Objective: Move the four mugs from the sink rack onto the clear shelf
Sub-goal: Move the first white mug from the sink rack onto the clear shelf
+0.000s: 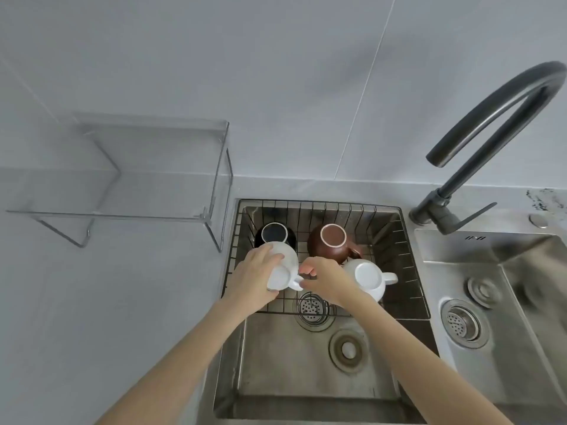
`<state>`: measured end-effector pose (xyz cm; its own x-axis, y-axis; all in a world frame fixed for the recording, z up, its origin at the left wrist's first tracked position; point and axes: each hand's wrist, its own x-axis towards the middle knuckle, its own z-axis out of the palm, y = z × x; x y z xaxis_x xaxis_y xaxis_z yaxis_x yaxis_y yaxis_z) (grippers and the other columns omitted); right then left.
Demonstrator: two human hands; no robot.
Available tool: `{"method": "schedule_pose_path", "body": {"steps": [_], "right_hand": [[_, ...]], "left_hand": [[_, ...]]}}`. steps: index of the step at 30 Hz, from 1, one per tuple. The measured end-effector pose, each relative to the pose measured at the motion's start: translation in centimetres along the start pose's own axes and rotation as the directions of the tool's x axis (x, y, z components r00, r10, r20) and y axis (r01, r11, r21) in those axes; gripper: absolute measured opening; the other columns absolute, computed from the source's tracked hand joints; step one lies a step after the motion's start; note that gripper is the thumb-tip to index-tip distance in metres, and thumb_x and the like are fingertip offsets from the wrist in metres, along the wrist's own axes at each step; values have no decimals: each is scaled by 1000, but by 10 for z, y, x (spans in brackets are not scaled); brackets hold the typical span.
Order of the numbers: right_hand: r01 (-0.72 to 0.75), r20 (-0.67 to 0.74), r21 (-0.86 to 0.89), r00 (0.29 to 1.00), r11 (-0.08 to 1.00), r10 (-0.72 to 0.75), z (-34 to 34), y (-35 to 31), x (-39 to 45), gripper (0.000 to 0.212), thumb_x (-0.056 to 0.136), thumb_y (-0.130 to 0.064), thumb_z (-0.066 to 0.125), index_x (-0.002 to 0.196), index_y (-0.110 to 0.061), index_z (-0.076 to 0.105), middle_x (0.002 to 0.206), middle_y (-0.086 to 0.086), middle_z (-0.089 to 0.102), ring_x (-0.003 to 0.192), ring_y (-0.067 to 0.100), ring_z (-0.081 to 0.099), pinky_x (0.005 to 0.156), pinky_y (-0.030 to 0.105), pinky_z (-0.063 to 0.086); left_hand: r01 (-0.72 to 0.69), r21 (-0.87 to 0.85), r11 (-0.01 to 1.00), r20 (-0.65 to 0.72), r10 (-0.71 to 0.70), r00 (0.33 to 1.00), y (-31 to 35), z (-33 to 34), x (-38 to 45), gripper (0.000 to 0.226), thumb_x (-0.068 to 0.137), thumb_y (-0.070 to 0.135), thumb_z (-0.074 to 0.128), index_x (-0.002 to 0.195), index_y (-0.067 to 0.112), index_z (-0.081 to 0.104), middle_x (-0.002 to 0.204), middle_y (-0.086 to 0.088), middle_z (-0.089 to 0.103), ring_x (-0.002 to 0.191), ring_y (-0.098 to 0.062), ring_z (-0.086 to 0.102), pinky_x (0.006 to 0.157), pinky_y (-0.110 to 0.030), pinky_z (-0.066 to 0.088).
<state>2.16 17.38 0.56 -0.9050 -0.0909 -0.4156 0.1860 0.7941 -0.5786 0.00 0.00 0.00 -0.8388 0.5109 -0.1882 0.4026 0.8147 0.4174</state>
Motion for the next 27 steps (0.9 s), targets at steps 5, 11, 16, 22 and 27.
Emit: {"method": "schedule_pose_path", "body": {"steps": [5, 11, 16, 22, 27], "right_hand": [[-67, 46, -33, 997, 997, 68, 13, 6, 12, 24, 81, -18, 57, 99, -3, 61, 108, 14, 66, 97, 31, 60, 85, 41, 52], [-97, 61, -59, 993, 994, 101, 32, 16, 23, 21, 78, -20, 57, 92, -5, 64, 99, 16, 69, 95, 34, 61, 79, 43, 52], [-100, 52, -13, 994, 995, 100, 42, 21, 27, 20, 82, -21, 58, 97, -11, 65, 104, 16, 64, 99, 29, 53, 76, 35, 42], [-8, -64, 98, 998, 995, 14, 37, 26, 18, 16, 83, -12, 59, 97, -4, 64, 105, 13, 66, 97, 29, 58, 85, 37, 46], [119, -168, 104, 981, 987, -100, 14, 21, 5, 22, 85, -10, 57, 107, -7, 63, 128, 2, 54, 107, 13, 52, 86, 15, 34]], "left_hand": [[-4, 44, 999, -54, 6, 999, -8, 10, 2, 70, 71, 14, 70, 132, 15, 36, 146, -12, 29, 132, -31, 30, 96, -43, 42], [-41, 15, 999, -98, 42, 994, -18, 28, 8, 85, 64, 4, 74, 126, 26, 20, 143, -18, 31, 132, -34, 31, 91, -44, 51], [-16, 163, 986, -188, 47, 981, -15, 31, 13, 95, 37, 12, 89, 119, 17, 42, 120, -17, 57, 109, -32, 58, 50, -28, 56], [-44, 1, 999, -228, 43, 973, -15, 31, 15, 92, 50, 9, 86, 124, 20, 34, 127, -23, 54, 116, -39, 52, 66, -43, 58], [32, -217, 976, -223, -81, 971, -7, 15, 14, 85, 62, 18, 80, 135, 17, 36, 142, -14, 41, 130, -32, 37, 102, -45, 39]]}}
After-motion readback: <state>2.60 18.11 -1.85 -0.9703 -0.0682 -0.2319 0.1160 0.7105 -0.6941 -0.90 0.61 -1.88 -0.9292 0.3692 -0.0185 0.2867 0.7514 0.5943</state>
